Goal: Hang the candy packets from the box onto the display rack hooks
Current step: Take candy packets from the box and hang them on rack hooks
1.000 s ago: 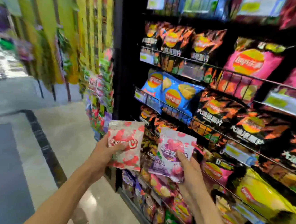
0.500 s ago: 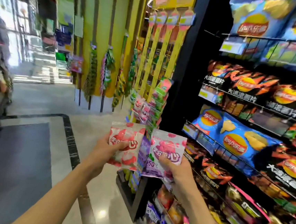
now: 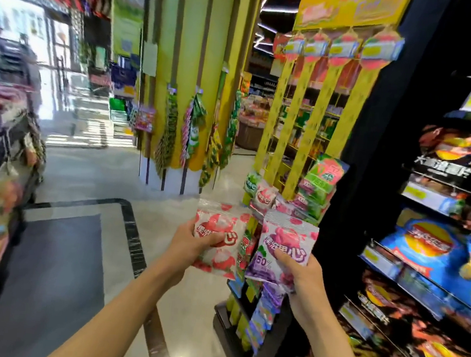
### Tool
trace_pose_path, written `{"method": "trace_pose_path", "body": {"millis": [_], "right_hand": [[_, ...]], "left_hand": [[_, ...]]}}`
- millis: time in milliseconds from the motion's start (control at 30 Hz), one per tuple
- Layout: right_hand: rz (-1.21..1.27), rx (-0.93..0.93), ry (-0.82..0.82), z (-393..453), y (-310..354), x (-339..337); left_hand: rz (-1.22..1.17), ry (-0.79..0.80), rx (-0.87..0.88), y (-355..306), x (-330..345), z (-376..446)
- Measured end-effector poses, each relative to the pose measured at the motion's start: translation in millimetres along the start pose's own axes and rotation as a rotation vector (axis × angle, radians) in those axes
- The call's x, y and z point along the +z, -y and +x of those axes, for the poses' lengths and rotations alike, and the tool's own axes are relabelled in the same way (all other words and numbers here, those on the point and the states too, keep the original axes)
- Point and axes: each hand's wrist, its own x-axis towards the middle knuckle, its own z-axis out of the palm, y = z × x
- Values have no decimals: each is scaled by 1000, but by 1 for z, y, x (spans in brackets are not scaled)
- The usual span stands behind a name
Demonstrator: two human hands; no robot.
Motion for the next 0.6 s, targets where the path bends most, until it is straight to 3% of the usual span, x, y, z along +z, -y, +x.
{"method": "trace_pose_path", "body": {"millis": [400, 600], "right_hand": [[-20, 18, -56, 206, -66, 29], [-60, 18, -159, 296, -80, 35]], "left_hand": [[21, 42, -23, 23, -29, 205], [76, 125, -31, 24, -14, 311]]}}
